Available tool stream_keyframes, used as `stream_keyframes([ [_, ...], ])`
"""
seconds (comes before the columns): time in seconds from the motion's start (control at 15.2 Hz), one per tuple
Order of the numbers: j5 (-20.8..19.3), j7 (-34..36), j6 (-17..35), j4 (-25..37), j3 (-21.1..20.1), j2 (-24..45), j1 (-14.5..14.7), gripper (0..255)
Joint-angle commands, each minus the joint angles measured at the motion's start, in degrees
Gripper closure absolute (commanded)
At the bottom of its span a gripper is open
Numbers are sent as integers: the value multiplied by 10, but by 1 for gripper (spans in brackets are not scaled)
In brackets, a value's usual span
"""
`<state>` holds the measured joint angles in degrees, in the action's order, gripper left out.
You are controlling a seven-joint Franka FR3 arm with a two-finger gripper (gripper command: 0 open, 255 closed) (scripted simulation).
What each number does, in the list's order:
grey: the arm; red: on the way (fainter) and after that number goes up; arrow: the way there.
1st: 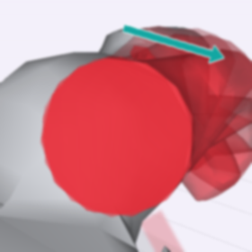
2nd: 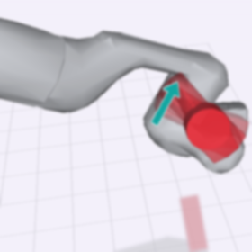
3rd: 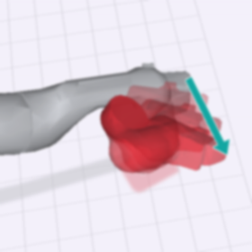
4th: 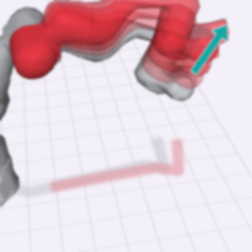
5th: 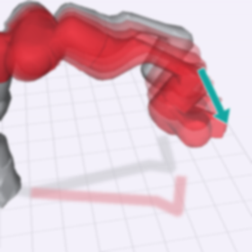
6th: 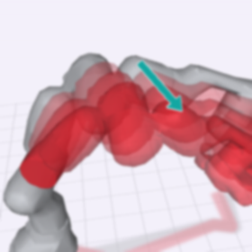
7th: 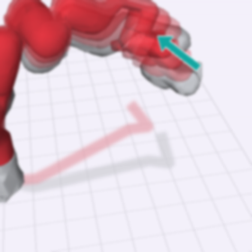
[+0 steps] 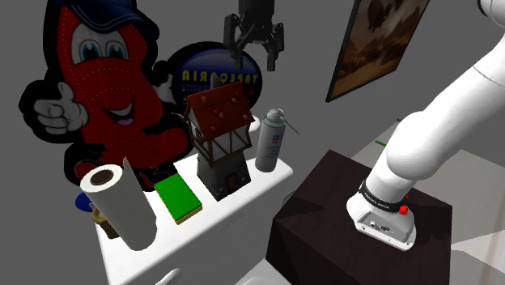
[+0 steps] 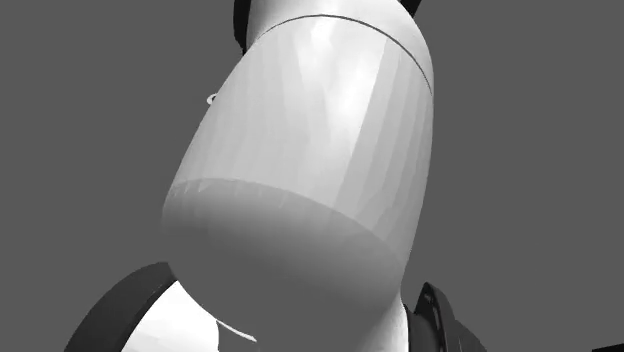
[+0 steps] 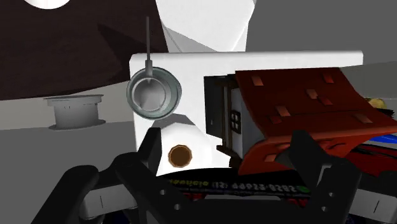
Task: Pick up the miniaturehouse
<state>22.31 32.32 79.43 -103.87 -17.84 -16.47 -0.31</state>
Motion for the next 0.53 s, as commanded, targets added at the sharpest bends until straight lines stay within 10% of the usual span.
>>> stream_keyframes([
  [0.0,16,43,-2,45,-12,40,2,0],
  [0.46,36,106,21,100,-30,108,9,0],
])
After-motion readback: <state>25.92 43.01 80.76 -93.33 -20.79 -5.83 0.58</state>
